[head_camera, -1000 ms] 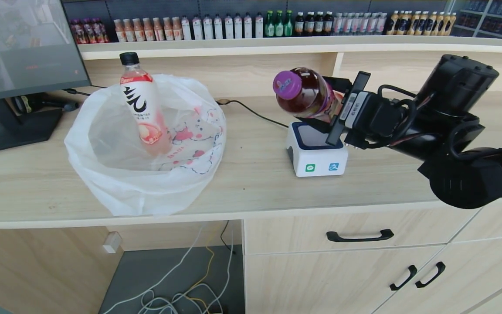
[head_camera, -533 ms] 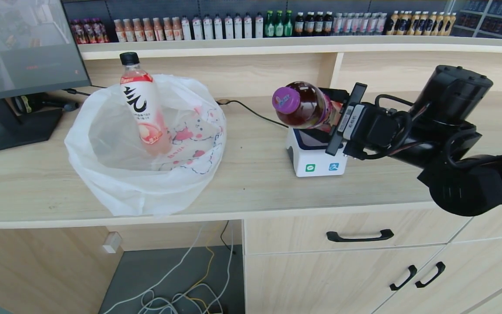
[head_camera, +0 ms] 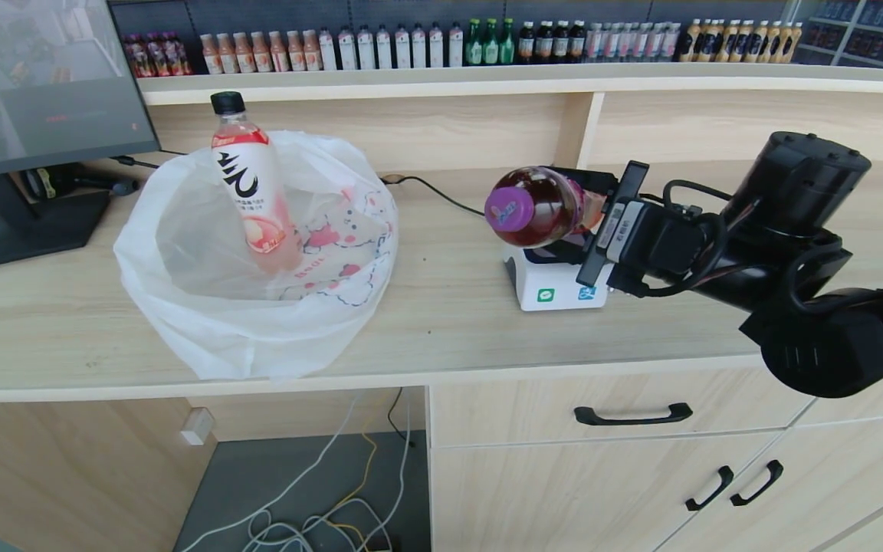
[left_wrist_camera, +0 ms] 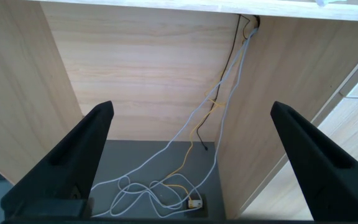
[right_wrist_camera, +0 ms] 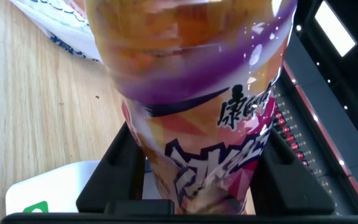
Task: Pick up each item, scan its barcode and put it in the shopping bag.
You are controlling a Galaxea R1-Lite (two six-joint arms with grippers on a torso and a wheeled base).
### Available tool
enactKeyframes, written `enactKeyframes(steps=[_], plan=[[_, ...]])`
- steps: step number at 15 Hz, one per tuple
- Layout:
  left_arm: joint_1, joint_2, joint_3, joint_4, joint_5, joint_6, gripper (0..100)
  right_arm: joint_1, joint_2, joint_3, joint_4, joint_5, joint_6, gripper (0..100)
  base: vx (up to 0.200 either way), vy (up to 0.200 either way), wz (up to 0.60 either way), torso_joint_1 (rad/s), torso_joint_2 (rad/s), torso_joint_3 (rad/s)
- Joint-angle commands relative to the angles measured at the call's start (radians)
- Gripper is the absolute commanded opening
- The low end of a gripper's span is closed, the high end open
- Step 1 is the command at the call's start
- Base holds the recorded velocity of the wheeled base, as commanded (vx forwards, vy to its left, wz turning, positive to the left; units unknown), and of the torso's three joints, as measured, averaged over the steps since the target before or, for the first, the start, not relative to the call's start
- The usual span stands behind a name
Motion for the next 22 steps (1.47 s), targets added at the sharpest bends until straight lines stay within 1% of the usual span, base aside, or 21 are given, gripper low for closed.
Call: enactKeyframes(steps=[1,22], plan=[[0.0,0.0,0.0,0.0,0.0,0.0,100,0.002,-0.009,0.001,0.0,0.0,0.003,0,0.0,0.0,0.0,0.0,0.0,0.0],[0.0,0.0,0.0,0.0,0.0,0.0,100,0.003,-0.027,-0.02,-0.023,-0.006,0.056,0,0.0,0.0,0.0,0.0,0.0,0.0]])
